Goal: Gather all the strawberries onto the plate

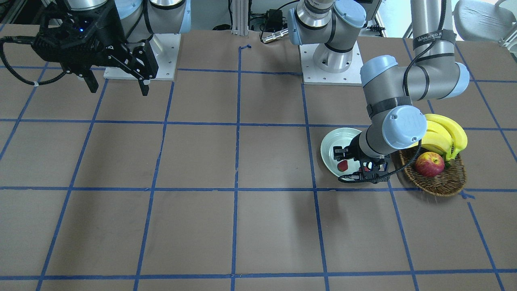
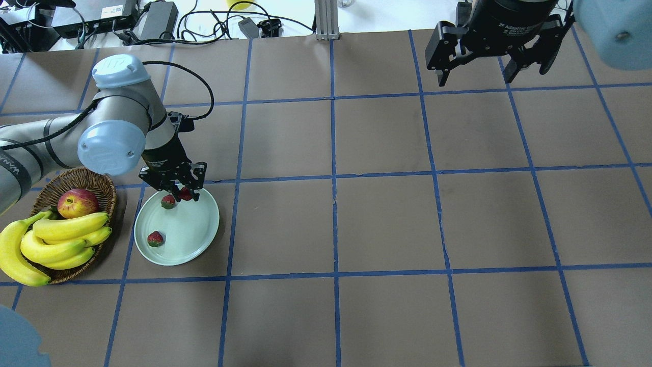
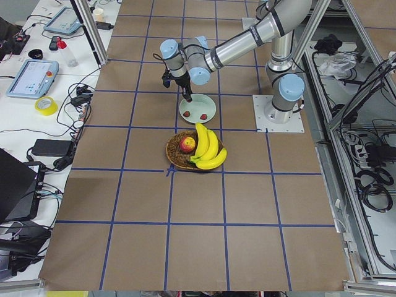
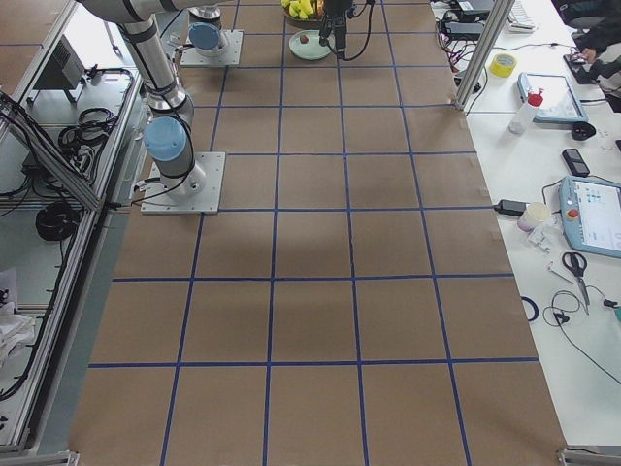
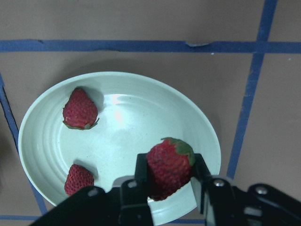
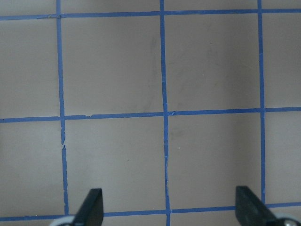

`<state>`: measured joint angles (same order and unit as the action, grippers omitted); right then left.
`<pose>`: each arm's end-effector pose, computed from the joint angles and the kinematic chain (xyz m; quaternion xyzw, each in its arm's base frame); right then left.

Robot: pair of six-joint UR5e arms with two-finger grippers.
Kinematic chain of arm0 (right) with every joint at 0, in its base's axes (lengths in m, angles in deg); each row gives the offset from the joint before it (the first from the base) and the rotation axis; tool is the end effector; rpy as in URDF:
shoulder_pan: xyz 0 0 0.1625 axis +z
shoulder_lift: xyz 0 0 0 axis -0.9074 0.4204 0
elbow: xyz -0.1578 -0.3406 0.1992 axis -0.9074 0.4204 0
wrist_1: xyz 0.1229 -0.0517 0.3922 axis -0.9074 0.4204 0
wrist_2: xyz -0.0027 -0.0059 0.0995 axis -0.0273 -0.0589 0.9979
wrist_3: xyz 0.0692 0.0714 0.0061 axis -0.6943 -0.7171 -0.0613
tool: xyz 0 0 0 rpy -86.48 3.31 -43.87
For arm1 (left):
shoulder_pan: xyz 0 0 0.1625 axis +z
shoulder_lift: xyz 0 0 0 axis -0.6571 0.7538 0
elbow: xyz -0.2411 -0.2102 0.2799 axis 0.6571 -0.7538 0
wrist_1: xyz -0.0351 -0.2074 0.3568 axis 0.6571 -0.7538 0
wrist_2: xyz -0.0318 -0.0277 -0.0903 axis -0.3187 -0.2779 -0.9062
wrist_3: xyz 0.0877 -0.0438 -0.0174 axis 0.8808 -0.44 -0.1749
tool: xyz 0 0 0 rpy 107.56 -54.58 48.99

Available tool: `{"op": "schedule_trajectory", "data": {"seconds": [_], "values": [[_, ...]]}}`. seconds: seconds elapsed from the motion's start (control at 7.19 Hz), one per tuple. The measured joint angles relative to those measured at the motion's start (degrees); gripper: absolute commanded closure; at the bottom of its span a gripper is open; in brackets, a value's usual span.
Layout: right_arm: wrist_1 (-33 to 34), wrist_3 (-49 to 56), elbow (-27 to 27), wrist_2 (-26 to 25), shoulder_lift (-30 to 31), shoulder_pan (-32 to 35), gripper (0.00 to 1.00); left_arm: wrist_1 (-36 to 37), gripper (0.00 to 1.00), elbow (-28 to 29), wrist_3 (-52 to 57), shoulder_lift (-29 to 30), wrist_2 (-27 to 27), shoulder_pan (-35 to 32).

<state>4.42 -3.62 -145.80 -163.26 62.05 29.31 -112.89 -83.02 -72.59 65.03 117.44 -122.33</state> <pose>0.1674 -0.4888 0.5481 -0.0123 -0.9979 0.0622 0.0158 -0.0484 -0.5276 0.2310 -0.0176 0.9898 0.1410 0.0076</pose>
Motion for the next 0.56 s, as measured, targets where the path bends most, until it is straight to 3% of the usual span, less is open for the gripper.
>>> {"op": "schedule_trajectory", "data": {"seconds": [0.28,0.56], "values": [[0.0,0.0,0.0,0.0,0.1,0.0,0.0,-0.4,0.0,1.6,0.0,-0.4,0.7,0.1],[-0.1,0.0,0.0,0.0,0.2,0.0,0.0,-5.5,0.0,8.9,0.2,-2.7,3.1,-1.2]]}}
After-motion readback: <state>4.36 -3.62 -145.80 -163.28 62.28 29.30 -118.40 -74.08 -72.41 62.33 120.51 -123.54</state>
